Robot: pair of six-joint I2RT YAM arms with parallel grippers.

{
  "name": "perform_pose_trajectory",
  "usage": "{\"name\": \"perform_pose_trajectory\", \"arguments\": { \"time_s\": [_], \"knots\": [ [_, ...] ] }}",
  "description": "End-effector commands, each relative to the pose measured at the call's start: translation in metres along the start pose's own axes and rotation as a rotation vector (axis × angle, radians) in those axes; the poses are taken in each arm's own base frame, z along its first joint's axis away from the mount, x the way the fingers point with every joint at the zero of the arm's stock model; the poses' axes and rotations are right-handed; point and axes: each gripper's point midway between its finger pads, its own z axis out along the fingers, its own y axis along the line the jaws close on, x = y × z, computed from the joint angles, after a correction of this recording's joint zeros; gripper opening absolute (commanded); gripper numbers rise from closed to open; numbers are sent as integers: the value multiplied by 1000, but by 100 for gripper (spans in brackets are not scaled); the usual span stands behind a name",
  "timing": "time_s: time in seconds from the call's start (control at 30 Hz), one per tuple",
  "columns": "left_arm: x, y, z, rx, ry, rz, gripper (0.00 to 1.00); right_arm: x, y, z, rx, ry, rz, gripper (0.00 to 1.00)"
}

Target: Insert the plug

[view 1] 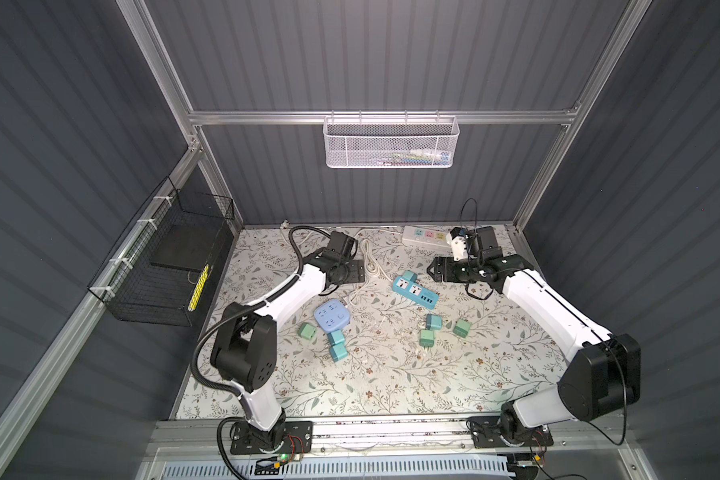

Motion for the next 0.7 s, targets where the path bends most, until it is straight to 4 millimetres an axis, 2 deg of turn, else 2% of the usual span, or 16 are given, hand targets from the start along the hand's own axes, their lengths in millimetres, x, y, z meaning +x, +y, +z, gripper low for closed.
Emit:
{"name": "perform_pose_trajectory", "arguments": {
  "time_s": [0.0,0.1,0.23,0.47,0.67],
  "knots": [
    [91,11,-11,-23,300,120,82,5,-1,3,8,23,33,80],
    [128,2,-29,-14,398,198,80,6,4,6,-25,20,46,80],
    [168,-4,-37,-15,495,248,76,5,13,12,-64,27,57,80],
    [193,9,-41,-57,536,243,78,8,20,13,-71,34,43,81],
    [214,15,-30,-58,611,257,76,11,18,11,-57,34,42,81]
  ]
}}
